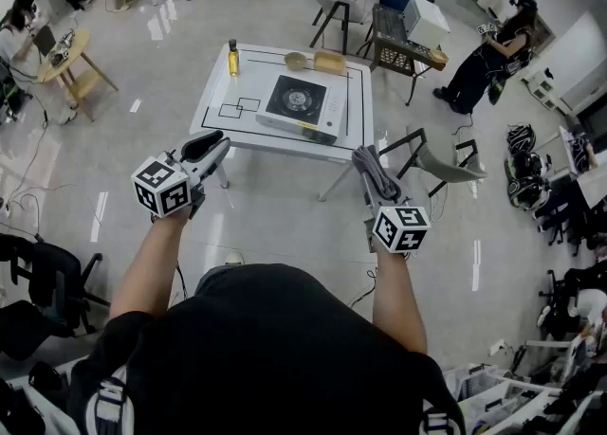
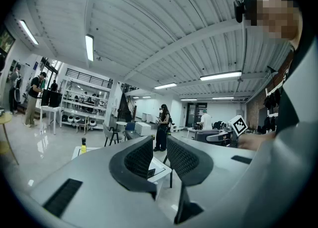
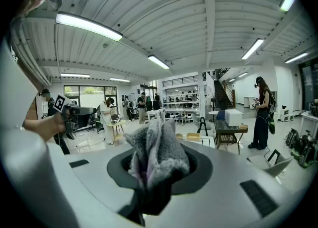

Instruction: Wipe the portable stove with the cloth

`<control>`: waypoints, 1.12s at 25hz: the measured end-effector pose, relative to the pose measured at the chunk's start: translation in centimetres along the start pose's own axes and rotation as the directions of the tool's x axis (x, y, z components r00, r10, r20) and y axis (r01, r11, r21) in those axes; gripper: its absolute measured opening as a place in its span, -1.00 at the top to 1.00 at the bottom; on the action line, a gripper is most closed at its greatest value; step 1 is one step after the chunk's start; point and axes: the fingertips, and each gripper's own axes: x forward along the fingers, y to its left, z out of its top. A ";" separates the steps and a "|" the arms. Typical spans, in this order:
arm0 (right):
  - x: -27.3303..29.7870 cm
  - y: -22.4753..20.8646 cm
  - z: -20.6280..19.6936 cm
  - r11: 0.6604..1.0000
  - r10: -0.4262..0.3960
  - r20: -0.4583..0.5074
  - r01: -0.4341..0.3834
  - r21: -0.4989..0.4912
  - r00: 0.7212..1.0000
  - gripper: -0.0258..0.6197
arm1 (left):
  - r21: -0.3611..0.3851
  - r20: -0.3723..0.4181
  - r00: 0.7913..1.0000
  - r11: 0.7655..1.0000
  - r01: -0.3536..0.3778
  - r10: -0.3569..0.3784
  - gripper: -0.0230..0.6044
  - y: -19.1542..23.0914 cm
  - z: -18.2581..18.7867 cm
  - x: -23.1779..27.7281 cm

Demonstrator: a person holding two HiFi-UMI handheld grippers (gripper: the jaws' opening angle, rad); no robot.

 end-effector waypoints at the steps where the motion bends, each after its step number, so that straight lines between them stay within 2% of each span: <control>1: 0.1 -0.1 0.2 1.000 0.001 -0.001 -0.001 -0.001 1.000 0.55 | 0.000 -0.002 1.000 1.000 -0.001 0.001 0.59 0.1 0.1 0.0; 7: 2.2 0.5 0.7 0.999 0.028 -0.015 -0.029 -0.017 0.999 0.55 | -0.006 -0.011 1.000 1.000 -0.011 0.010 0.60 1.5 0.2 0.2; 12: 4.7 0.4 0.9 0.999 0.029 0.011 -0.030 0.032 1.000 0.55 | -0.025 -0.014 1.000 1.000 -0.011 0.011 0.60 4.0 -0.5 0.9; 28: 15.3 -1.8 2.5 0.992 -0.095 -0.043 0.098 0.075 0.995 0.55 | -0.058 -0.051 0.996 0.996 0.075 -0.078 0.60 15.8 -0.5 7.4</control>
